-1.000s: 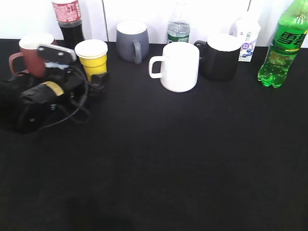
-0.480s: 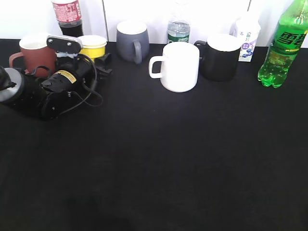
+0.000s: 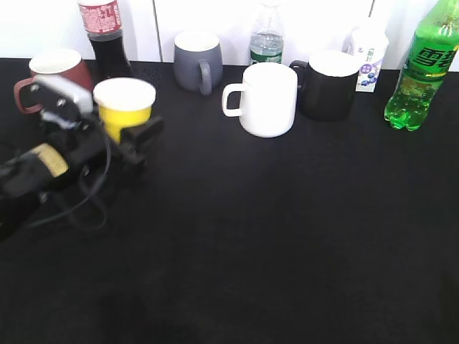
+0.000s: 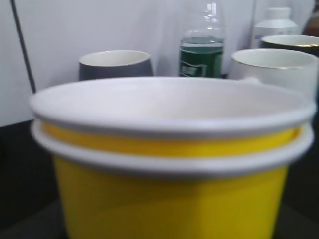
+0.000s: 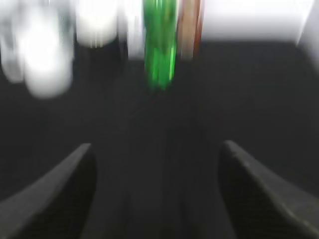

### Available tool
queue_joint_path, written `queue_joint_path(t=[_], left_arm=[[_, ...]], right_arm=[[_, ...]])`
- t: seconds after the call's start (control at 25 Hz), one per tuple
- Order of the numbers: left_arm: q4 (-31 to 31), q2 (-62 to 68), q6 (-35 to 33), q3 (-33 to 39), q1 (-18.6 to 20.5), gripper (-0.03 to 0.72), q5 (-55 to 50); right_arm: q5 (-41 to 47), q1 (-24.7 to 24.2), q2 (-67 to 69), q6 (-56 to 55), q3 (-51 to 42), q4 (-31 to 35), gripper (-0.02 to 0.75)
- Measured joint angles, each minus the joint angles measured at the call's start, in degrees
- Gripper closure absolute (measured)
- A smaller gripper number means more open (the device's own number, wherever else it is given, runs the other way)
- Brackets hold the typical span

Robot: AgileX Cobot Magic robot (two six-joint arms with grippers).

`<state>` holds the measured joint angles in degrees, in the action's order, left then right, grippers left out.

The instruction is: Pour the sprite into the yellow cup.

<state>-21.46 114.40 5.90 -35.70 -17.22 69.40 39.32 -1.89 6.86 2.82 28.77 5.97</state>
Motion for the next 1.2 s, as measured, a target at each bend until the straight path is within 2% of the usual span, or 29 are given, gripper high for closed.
queue_joint_path(t=[0.16, 0.2, 0.24, 0.32, 0.4, 0.48, 0.56, 0.64, 0.76, 1.2], left_arm=[[-2.0, -0.1, 0.0, 0.8, 0.0, 0.234, -0.1], [-2.0, -0.1, 0.0, 0.8, 0.0, 0.234, -0.1], [-2.1, -0.1, 0.0, 0.8, 0.0, 0.234, -0.1], [-2.1, -0.1, 0.0, 0.8, 0.0, 0.234, -0.1], [-2.1, -0.1, 0.0, 0.9, 0.0, 0.234, -0.1], [-2.2, -0.1, 0.0, 0.9, 0.0, 0.234, -0.1], [-2.2, -0.1, 0.0, 0.9, 0.0, 0.234, -0.1], [-2.2, -0.1, 0.0, 0.9, 0.0, 0.234, -0.1], [-2.2, -0.1, 0.0, 0.9, 0.0, 0.234, -0.1], [-2.2, -0.1, 0.0, 1.0, 0.0, 0.234, -0.1]], right_arm=[[-31.5, 0.0, 17.4, 0.0, -7.8, 0.1, 0.163], [-37.5, 0.0, 23.1, 0.0, -8.4, 0.1, 0.163], [-39.8, 0.0, 26.4, 0.0, -8.5, 0.5, 0.163], [-55.8, 0.0, 43.4, 0.0, -8.5, 0.4, 0.134], [-70.8, 0.0, 55.1, -0.4, -8.5, -2.9, 0.078], [-85.4, 0.0, 68.4, -3.9, -8.5, -6.0, 0.068], [-94.5, 0.0, 80.3, -6.3, -6.9, -9.8, 0.068], [-99.1, 0.0, 88.9, -7.0, -3.6, -10.5, 0.068], [-100.3, 0.0, 96.2, -7.5, 2.8, -10.7, 0.068], [-98.8, 0.0, 108.9, -9.1, 19.6, -14.2, 0.090]])
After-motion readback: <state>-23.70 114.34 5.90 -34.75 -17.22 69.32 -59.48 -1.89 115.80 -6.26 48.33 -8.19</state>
